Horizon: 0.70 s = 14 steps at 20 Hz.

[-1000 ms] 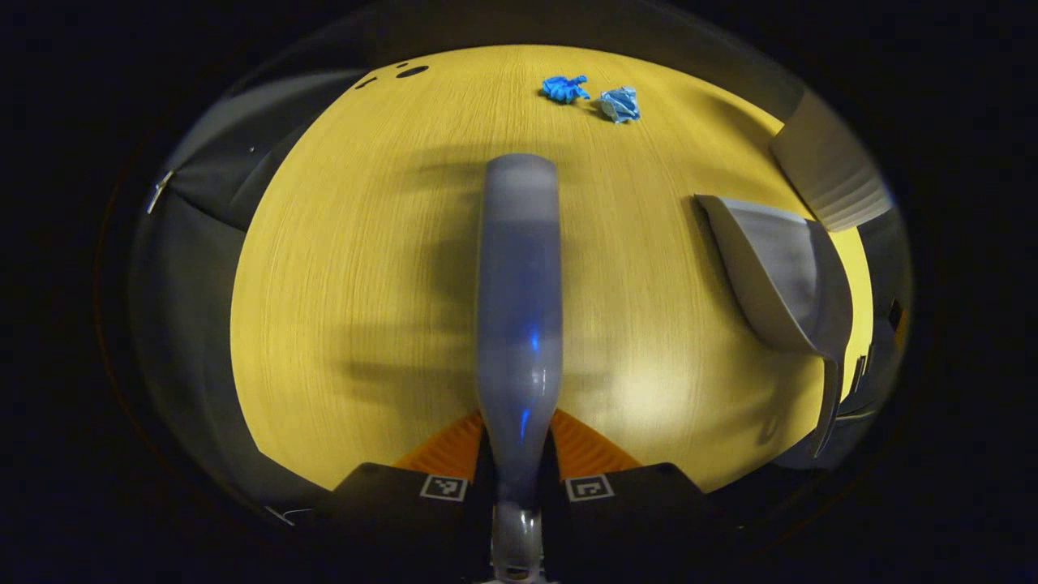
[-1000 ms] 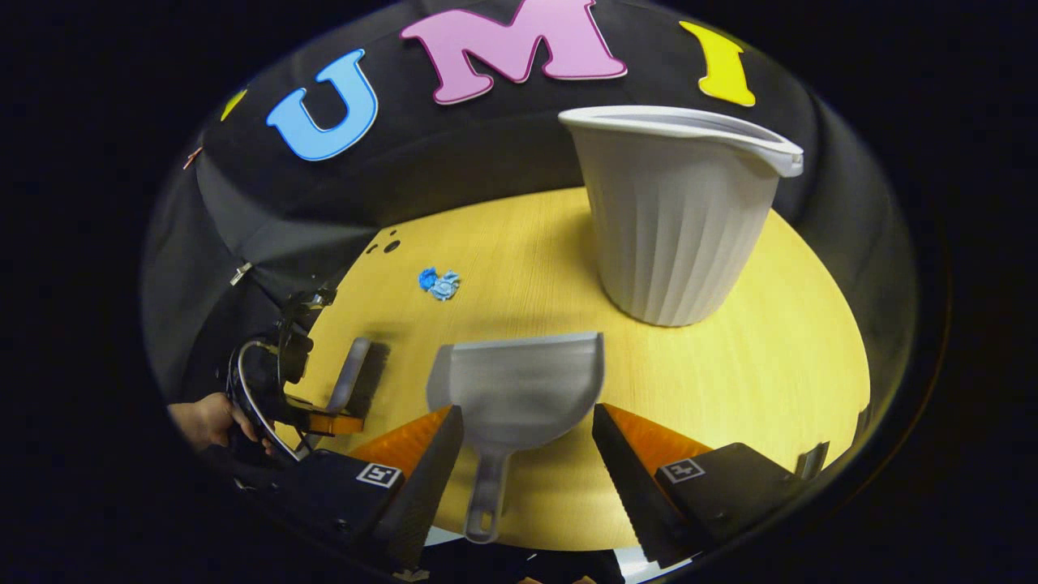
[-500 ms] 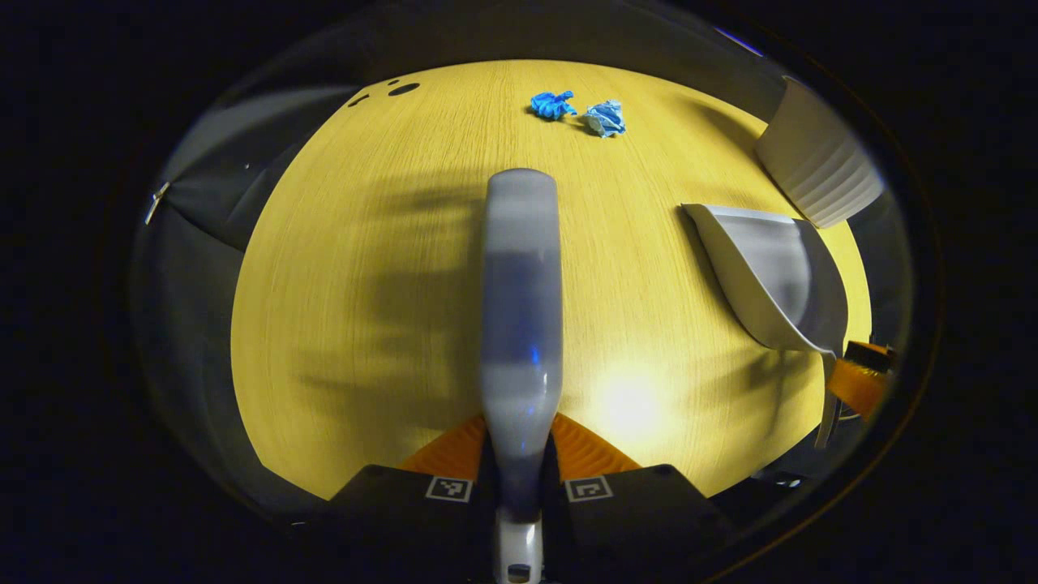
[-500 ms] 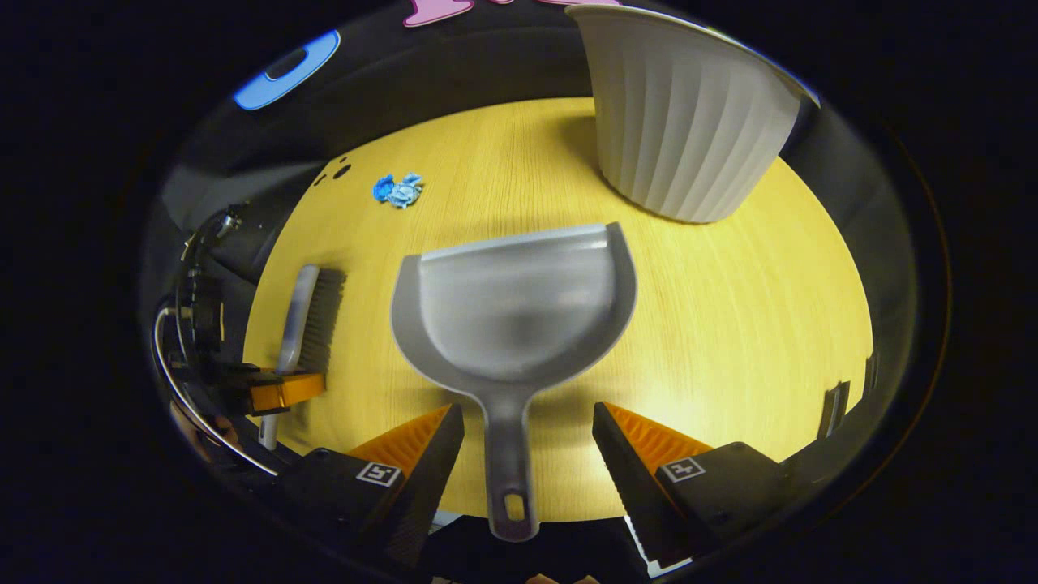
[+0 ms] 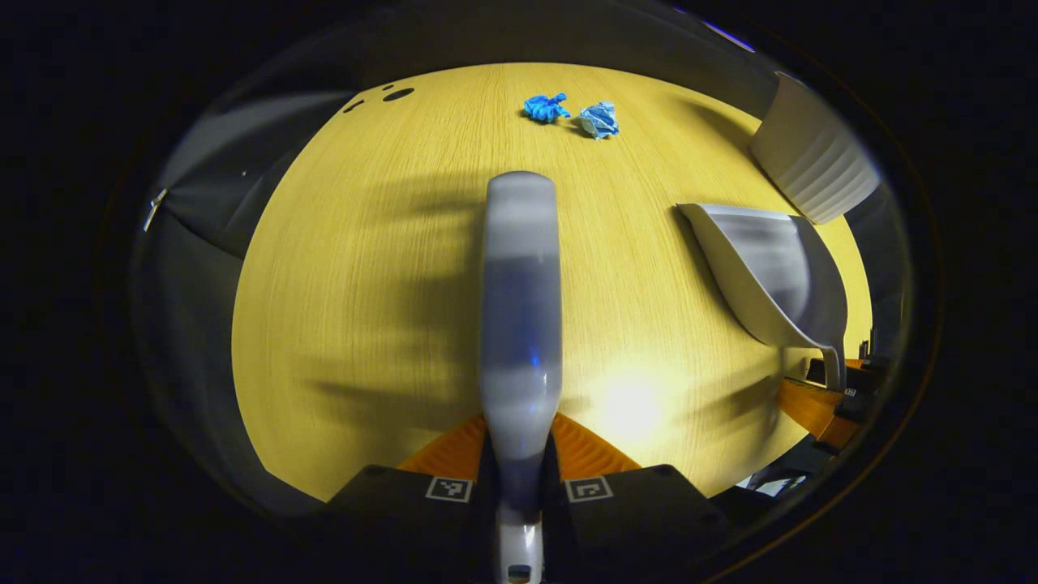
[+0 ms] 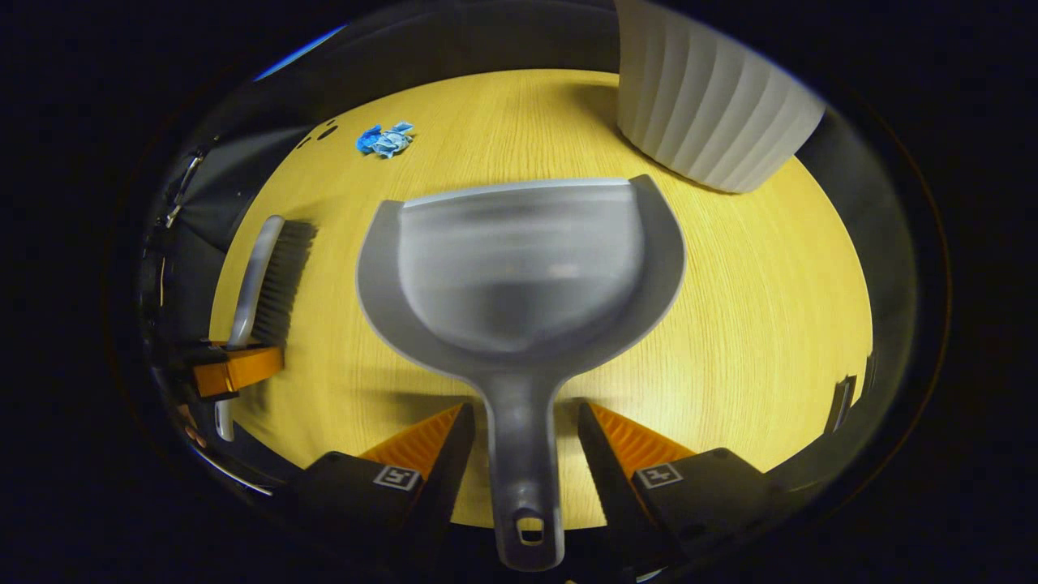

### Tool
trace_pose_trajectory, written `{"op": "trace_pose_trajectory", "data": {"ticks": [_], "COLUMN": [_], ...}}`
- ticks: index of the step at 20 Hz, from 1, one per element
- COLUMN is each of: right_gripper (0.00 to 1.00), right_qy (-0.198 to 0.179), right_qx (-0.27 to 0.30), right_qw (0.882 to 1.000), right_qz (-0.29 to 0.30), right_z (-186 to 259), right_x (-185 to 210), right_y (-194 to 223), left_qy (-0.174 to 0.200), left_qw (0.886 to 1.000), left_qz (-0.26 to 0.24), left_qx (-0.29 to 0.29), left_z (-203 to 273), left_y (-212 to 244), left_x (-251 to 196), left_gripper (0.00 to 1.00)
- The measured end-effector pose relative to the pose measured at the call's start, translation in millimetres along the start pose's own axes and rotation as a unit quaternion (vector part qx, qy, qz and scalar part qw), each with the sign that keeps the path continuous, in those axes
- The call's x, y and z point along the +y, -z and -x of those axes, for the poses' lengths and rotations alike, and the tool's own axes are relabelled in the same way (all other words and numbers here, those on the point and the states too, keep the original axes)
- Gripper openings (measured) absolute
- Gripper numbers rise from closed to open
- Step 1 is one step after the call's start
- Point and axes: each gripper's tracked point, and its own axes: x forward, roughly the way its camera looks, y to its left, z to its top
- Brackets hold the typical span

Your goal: Pick up the small broom and dustpan from the desktop, sweep the trash into the dustpan with the broom, and then empty the trash into the garbage bin.

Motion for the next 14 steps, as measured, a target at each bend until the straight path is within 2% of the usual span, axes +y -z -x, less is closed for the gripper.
{"op": "trace_pose_trajectory", "data": {"ticks": [1,2,4,5,6,8,9,10,11,14], "right_gripper": [0.74,0.58,0.48,0.53,0.42,0.40,0.47,0.47,0.38,0.38], "right_qy": [0.001,-0.001,-0.002,-0.002,-0.004,-0.008,-0.014,-0.017,-0.019,-0.023], "right_qx": [0.000,0.000,0.000,0.002,0.004,0.014,0.018,0.019,0.019,0.007], "right_qw": [1.000,1.000,1.000,1.000,1.000,1.000,0.999,0.999,0.999,0.997], "right_qz": [-0.002,-0.003,0.005,0.014,0.023,0.026,0.025,0.027,0.036,0.070], "right_z": [-1.2,-3.1,-3.8,-5.0,-4.5,-3.9,-4.3,-3.6,-1.6,2.7], "right_x": [-1.1,-1.1,-1.0,-1.4,-0.1,-1.5,-1.4,-3.0,-5.8,-14.4], "right_y": [-1.2,-0.7,-3.5,-4.0,-2.1,-3.9,-4.0,-5.8,-8.4,-23.4], "left_qy": [0.000,-0.001,-0.002,-0.003,-0.004,-0.006,-0.006,-0.003,-0.001,-0.005], "left_qw": [1.000,1.000,1.000,1.000,1.000,1.000,1.000,1.000,1.000,1.000], "left_qz": [0.000,0.000,-0.002,-0.002,-0.001,0.001,0.005,0.008,0.008,-0.002], "left_qx": [0.000,0.000,0.000,0.001,0.002,0.002,0.001,-0.002,-0.004,0.001], "left_z": [-0.1,0.0,0.0,-0.2,0.0,0.4,0.3,0.2,-0.9,-1.6], "left_y": [0.5,0.0,-0.1,0.9,0.2,0.0,0.4,0.3,0.1,-0.1], "left_x": [-0.2,-0.4,-0.2,0.0,-0.1,0.1,0.3,0.0,1.2,13.4], "left_gripper": [0.28,0.27,0.27,0.27,0.27,0.27,0.27,0.27,0.27,0.27]}}
